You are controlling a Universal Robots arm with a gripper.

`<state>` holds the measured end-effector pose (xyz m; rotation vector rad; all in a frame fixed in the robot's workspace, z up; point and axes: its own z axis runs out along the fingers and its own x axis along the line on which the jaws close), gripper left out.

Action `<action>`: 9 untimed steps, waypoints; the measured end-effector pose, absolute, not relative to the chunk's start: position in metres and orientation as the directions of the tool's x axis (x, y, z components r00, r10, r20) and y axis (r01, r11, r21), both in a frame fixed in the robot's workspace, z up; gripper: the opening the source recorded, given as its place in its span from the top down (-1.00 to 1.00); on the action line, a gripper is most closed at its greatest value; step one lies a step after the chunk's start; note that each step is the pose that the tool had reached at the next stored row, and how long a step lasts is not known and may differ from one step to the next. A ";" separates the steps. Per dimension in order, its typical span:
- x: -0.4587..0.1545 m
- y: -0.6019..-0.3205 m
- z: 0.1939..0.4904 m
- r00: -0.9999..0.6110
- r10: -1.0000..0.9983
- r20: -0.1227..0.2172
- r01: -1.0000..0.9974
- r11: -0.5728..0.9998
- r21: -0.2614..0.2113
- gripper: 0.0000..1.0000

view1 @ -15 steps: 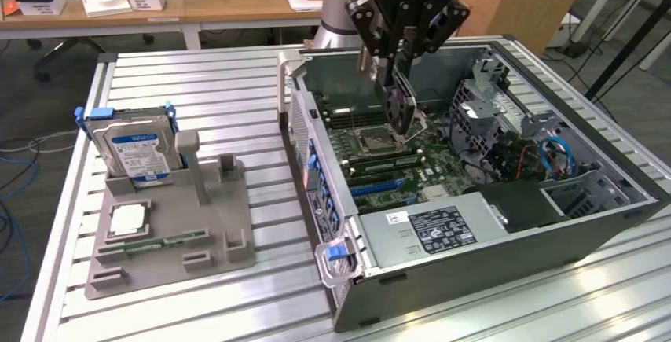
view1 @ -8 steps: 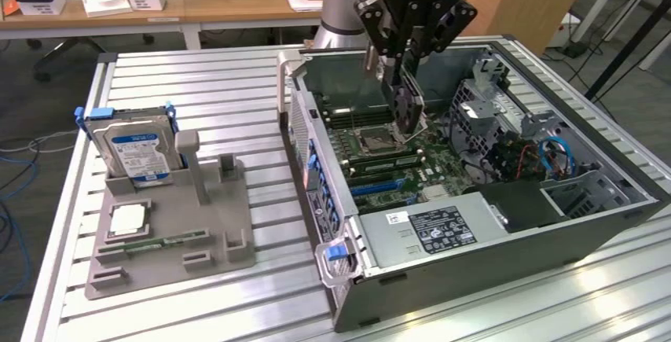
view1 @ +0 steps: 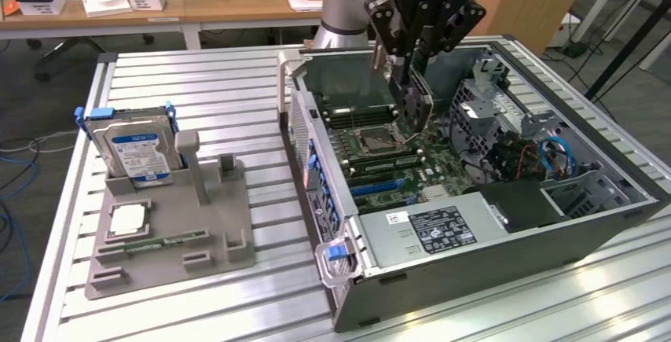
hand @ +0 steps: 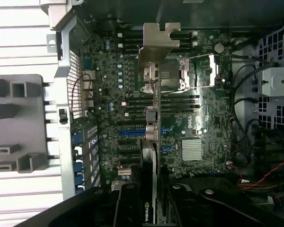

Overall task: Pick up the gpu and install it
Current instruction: 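Pick up the gpu and move the gpu toward the slot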

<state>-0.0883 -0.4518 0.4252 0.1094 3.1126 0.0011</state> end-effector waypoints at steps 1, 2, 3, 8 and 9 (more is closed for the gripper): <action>-0.087 -0.452 0.425 -0.997 0.070 -0.027 0.070 0.998 0.002 0.47; -0.085 -0.452 0.425 -0.997 0.070 -0.027 0.070 0.998 0.002 0.47; -0.084 -0.452 0.425 -0.997 0.070 -0.027 0.070 0.998 0.002 0.47; -0.077 -0.452 0.425 -0.997 0.070 -0.027 0.070 0.998 0.002 0.47; -0.075 -0.452 0.425 -0.997 0.070 -0.027 0.070 0.998 0.002 0.47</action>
